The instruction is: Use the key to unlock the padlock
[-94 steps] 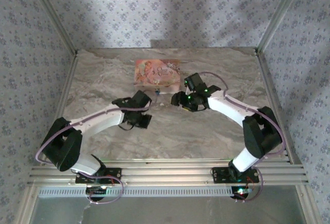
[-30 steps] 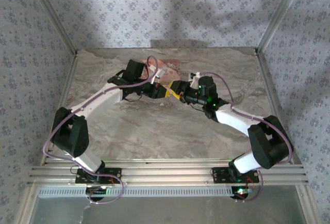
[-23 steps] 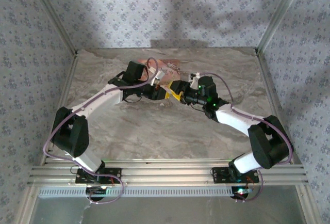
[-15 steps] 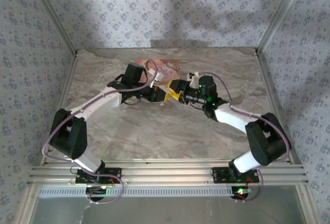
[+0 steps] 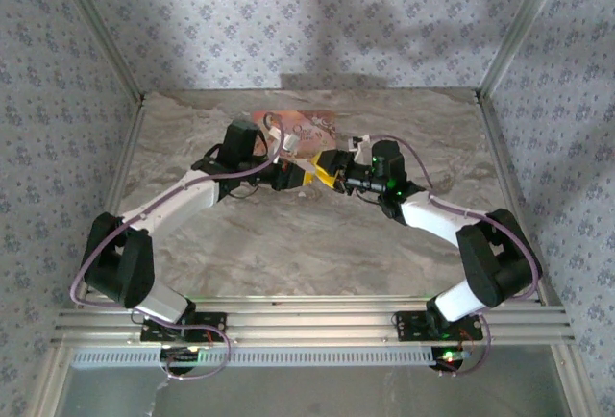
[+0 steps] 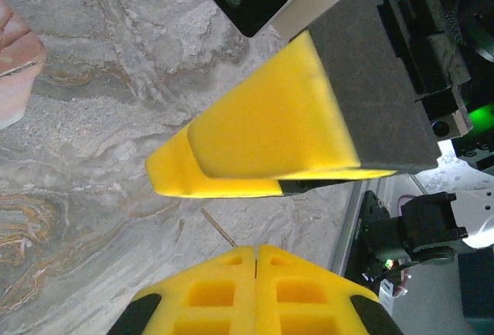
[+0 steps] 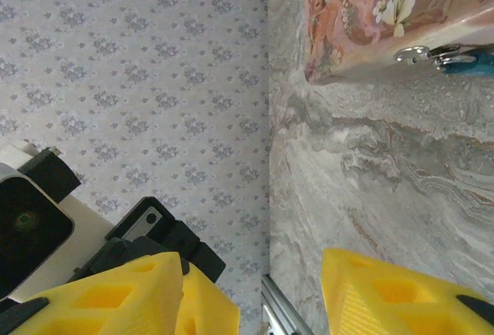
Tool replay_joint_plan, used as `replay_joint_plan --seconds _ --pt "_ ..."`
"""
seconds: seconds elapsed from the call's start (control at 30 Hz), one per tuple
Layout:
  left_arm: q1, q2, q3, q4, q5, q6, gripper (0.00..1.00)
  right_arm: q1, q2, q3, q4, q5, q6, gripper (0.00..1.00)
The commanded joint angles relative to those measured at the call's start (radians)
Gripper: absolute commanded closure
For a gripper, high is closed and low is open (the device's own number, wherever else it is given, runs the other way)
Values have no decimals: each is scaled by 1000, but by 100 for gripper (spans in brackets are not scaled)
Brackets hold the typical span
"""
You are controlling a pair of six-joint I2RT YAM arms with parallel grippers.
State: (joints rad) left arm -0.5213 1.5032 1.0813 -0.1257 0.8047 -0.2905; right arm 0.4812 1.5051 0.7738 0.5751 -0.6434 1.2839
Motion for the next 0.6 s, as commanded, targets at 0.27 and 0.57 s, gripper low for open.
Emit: replay_joint_plan --seconds 0.27,0.57 --pt "9 -40 -30 103 37 -22 100 17 8 56 -6 -77 -23 57" --pt "25 -39 -51 109 33 -26 100 20 18 56 20 -73 -4 80"
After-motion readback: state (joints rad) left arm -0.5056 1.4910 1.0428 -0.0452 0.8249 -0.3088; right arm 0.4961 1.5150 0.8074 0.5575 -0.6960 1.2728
